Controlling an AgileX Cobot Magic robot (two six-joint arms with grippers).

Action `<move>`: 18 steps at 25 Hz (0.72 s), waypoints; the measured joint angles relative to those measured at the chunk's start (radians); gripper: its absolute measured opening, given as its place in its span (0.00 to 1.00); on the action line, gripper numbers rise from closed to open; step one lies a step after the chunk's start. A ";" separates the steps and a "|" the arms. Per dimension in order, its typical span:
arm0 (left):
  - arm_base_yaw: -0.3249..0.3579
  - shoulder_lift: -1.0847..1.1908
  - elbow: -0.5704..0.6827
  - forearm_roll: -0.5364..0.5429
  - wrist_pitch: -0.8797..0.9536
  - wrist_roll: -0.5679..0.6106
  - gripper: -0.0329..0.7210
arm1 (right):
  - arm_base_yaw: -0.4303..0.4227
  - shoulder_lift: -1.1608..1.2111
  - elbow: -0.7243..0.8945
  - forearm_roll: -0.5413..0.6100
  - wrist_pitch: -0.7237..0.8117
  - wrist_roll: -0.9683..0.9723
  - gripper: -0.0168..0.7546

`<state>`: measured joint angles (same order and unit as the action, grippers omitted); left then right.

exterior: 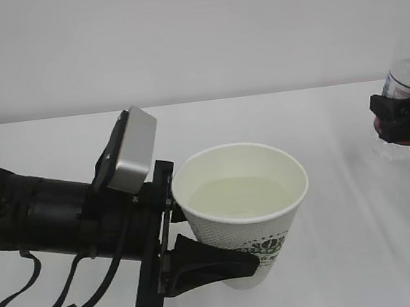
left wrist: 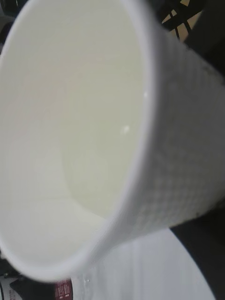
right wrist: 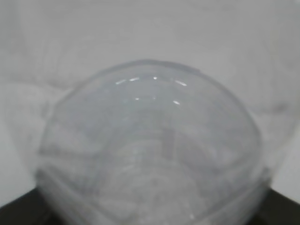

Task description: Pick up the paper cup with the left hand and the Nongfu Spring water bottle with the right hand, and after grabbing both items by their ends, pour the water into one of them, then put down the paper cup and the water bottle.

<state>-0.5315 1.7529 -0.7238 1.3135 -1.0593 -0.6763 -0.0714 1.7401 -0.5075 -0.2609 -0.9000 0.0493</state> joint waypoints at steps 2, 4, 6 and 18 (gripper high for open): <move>0.000 0.000 0.000 0.000 0.000 0.000 0.65 | 0.000 0.013 0.000 0.001 -0.006 0.000 0.65; 0.000 0.000 0.000 0.000 0.000 0.000 0.65 | 0.000 0.026 0.000 0.007 -0.008 0.000 0.65; 0.000 0.000 0.000 0.000 0.000 0.000 0.65 | 0.000 0.040 0.000 0.020 -0.015 -0.002 0.65; 0.000 0.000 0.000 0.000 0.000 0.000 0.65 | 0.000 0.112 0.000 0.041 -0.078 -0.031 0.65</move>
<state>-0.5315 1.7529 -0.7238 1.3135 -1.0593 -0.6763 -0.0714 1.8523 -0.5075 -0.2203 -0.9780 0.0178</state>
